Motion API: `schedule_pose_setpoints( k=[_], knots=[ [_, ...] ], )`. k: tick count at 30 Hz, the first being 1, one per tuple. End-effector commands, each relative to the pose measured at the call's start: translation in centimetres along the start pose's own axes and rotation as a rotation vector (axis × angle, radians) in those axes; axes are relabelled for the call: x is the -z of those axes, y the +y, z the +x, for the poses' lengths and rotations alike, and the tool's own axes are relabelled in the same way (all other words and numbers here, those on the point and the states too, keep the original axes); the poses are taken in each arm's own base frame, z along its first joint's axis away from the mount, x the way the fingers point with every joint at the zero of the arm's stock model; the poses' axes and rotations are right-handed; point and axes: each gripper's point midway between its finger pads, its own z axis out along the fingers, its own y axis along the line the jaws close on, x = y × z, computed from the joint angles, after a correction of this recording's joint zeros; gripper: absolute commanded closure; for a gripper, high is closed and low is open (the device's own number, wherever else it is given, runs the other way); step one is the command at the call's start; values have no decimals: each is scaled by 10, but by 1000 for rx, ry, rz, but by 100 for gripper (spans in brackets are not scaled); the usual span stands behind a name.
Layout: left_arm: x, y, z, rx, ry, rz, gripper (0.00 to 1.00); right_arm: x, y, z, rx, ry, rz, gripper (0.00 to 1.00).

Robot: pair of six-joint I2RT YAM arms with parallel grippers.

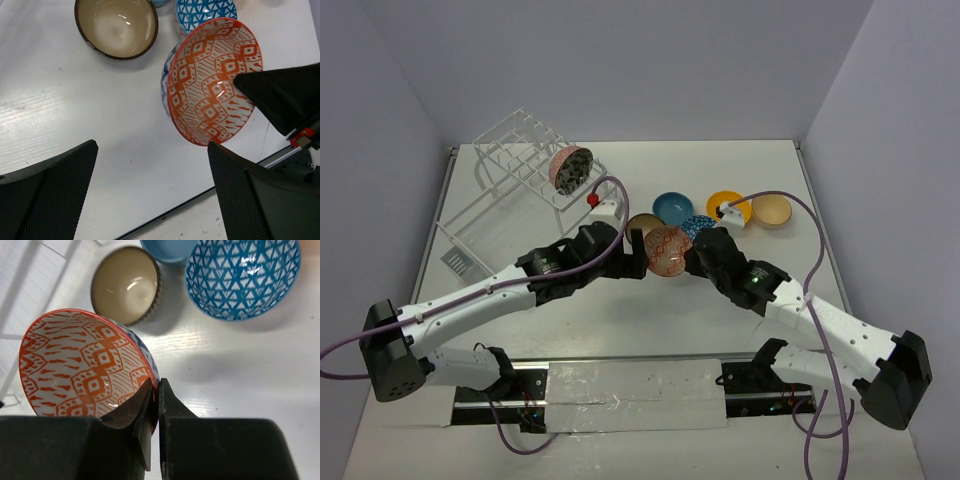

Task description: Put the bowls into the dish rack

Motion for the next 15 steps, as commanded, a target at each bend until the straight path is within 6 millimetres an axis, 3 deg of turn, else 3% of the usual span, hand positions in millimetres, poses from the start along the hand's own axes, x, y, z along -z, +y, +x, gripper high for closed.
schedule_pose_setpoints(
  k=[1,7,15],
  knots=[
    [5,-23,-29,45,-85,27,4,14,8,-30,-44,-104,-30,100],
    [-5,-35,-41,45,-120,3,17,20,10,-32,-61,-110,-53,100],
    [-27,-37,-40,-3,-109,-79,32,24,12,-37,-70,-126,-66,100]
  ],
)
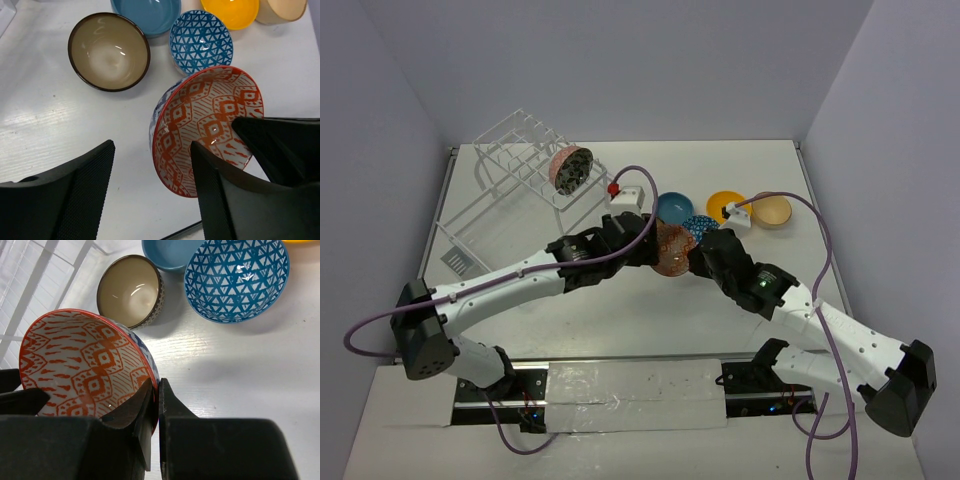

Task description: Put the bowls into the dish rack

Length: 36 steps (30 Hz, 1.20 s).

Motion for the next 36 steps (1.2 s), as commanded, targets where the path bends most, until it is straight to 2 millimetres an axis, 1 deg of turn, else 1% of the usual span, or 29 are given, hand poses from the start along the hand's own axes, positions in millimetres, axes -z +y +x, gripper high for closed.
schedule_pose_setpoints(
  k=[1,3,4,6,7,9,10,15,16,18,19,21,22,23,26,27,28,29,30,31,32,33,35,36],
  knots=[
    [-2,-9,-14,-5,-46,-21,34,6,14,-23,-53,-79,-40,100],
    [-7,-8,-11,-22,-36,-46,37,5,15,-23,-52,-79,-45,100],
    [-8,-9,-10,-34,-32,-50,41,5,15,-22,-52,-78,-46,100],
    [-12,-10,-9,-43,-32,-61,47,5,15,-22,-53,-78,-48,100],
    [-13,-10,-7,-51,-29,-65,51,5,15,-22,-50,-76,-46,100],
    [-14,-12,-8,-54,-33,-68,55,4,15,-22,-46,-76,-43,100],
    [-15,-12,-8,-56,-33,-69,59,4,15,-22,-46,-75,-45,100],
    [-20,-13,-4,-67,-21,-83,65,5,17,-23,-49,-80,-54,100],
    [-20,-13,-4,-67,-19,-84,70,5,16,-23,-49,-81,-51,100],
    [-20,-13,-4,-67,-20,-85,76,5,16,-23,-48,-80,-50,100],
    [-20,-12,-5,-67,-23,-89,83,5,15,-22,-50,-80,-50,100],
    [-19,-12,-6,-69,-25,-91,90,5,15,-22,-53,-82,-52,100],
    [-19,-12,-7,-69,-27,-93,98,4,14,-21,-54,-81,-53,100],
    [-18,-13,-8,-68,-30,-93,100,4,14,-20,-54,-78,-52,100],
    [-16,-11,-10,-71,-33,-97,100,4,14,-18,-53,-74,-57,100],
    [-14,-11,-11,-71,-39,-98,100,5,16,-18,-50,-71,-71,95],
    [-11,-11,-14,-79,-47,-95,100,7,17,-18,-50,-74,-86,79],
    [-10,-9,-17,-83,-62,-102,100,10,22,-19,-52,-75,-119,70],
    [-8,-10,-22,-95,-77,-100,100,15,23,-21,-52,-84,-142,53],
    [-3,-9,-27,-97,-92,-99,100,17,25,-23,-57,-90,-159,45],
    [0,-7,-34,-103,-115,-111,100,21,26,-26,-62,-101,-174,39],
    [3,-5,-39,-123,-130,-118,100,27,28,-31,-69,-121,-201,29],
    [14,-4,-59,-138,-182,-130,100,34,31,-36,-73,-139,-226,22],
    [18,-2,-66,-172,-202,-140,100,40,32,-41,-73,-154,-251,18]
  ],
)
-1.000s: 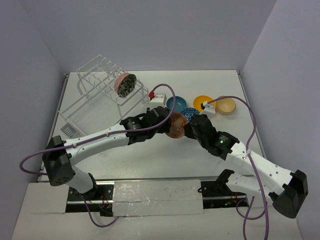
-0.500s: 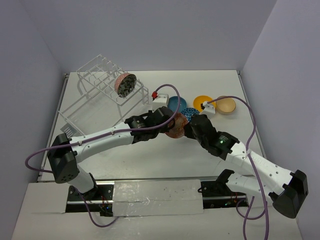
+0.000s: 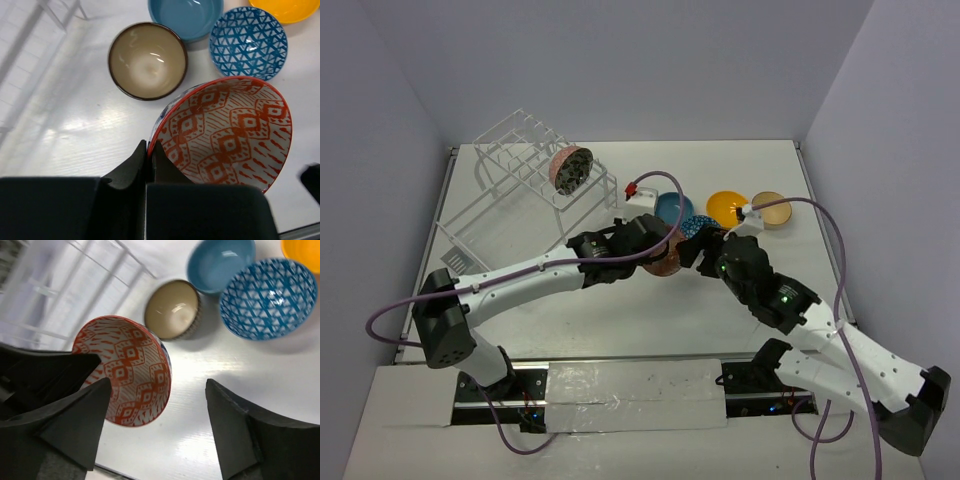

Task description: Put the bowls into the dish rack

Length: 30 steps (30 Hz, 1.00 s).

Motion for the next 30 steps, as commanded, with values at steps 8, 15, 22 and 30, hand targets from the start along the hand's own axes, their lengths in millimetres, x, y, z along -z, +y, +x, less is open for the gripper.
schedule_pose_setpoints(
  k=[8,15,22,30],
  knots=[
    [110,47,-166,-53,-454,-91,100,31,17,-38,-26,-149,-141,1],
    [184,126,-250,-246,-690,-444,100,31,11,-35,-17,-158,-131,0],
    [194,207,-296,-352,-687,-738,100,26,9,-25,-3,-145,-146,0],
    [165,255,-316,-476,-622,-868,100,23,5,-24,35,-147,-129,0]
  ],
)
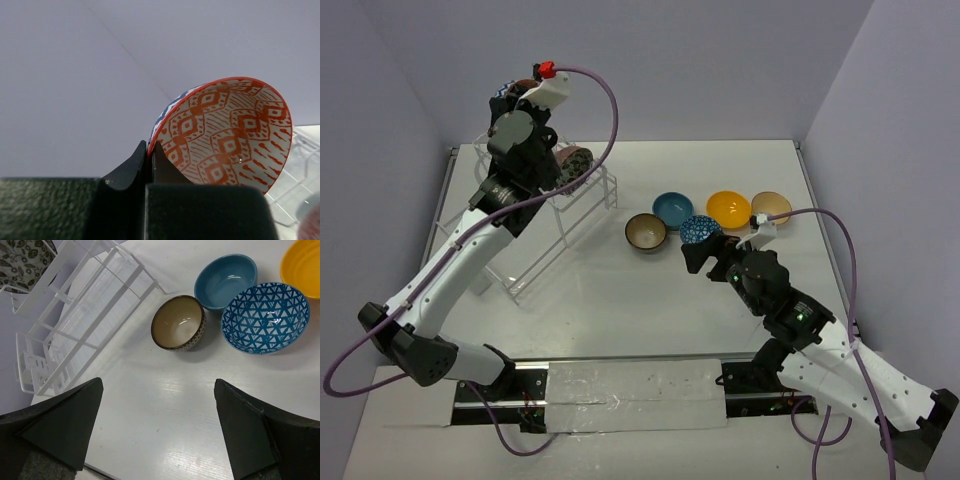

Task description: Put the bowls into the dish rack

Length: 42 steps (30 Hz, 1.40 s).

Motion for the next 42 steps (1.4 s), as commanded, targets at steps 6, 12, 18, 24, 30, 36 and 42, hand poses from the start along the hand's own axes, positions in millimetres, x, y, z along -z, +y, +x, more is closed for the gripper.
schedule_pose_setpoints(
  k=[6,12,18,24,30,36,42],
  knots=[
    [-42,-8,15,-64,-10,-15,100,-2,4,1,35,-15,-42,0],
    [-50,-37,32,-112,25,46,100,-4,-1,5,45,-12,-26,0],
    [-50,-56,49,-143,41,84,100,-5,-2,9,41,-5,-28,0],
    [-46,-76,64,-154,31,133,100,-4,-5,10,42,-5,-18,0],
    [-41,-90,64,-171,13,166,100,-3,-6,9,33,-10,-19,0],
    [-35,-98,63,-180,-7,182,100,-3,-6,10,28,-8,-17,0],
    [-27,-101,63,-198,-20,192,100,-2,-6,10,26,-9,-18,0]
  ],
)
